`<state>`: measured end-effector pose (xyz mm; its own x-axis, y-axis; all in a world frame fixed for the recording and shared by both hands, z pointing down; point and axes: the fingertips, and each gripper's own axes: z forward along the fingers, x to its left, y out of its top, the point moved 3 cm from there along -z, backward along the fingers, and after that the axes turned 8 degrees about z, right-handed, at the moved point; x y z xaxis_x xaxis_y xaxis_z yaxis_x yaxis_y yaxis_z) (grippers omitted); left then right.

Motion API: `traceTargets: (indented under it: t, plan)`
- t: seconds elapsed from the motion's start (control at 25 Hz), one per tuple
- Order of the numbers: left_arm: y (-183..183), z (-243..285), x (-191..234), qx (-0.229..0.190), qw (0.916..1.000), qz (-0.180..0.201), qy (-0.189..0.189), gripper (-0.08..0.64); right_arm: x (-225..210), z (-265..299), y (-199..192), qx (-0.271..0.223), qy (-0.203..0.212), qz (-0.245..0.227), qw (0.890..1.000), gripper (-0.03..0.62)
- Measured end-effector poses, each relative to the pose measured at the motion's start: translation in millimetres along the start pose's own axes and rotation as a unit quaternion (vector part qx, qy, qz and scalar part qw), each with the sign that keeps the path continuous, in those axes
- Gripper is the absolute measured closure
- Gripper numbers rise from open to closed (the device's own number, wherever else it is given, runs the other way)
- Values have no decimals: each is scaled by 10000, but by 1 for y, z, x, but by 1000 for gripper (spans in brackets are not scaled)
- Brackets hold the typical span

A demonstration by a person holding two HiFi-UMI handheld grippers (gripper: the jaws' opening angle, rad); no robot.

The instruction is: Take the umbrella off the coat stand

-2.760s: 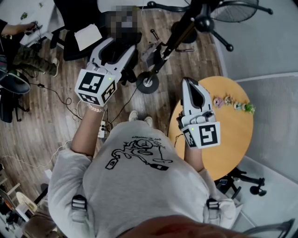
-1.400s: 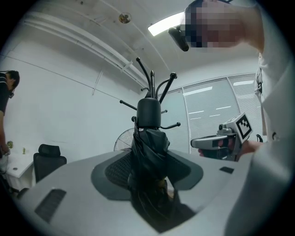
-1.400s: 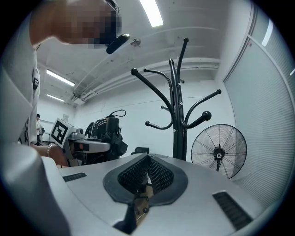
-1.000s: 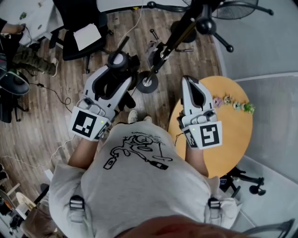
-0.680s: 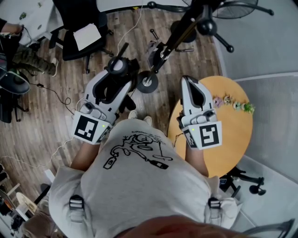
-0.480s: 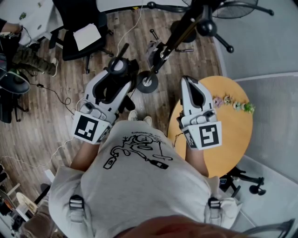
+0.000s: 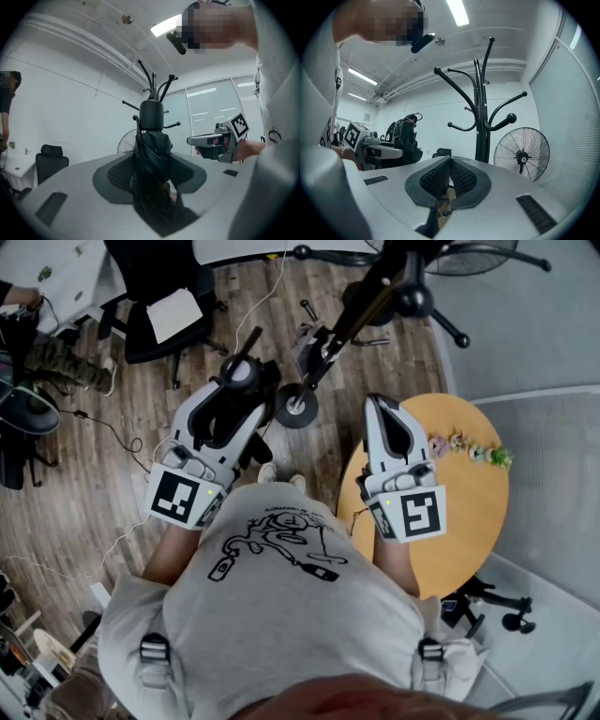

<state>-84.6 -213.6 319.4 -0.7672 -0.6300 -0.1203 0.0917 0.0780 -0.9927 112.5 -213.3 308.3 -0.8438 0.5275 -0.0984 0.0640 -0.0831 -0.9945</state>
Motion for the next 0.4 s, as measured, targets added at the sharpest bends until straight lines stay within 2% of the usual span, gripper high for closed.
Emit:
traceTargets:
  t: [0.4]
  plan:
    - [0, 6, 2, -3, 10000, -46, -5, 348, -7, 3, 0, -1, -25, 17, 10000, 578]
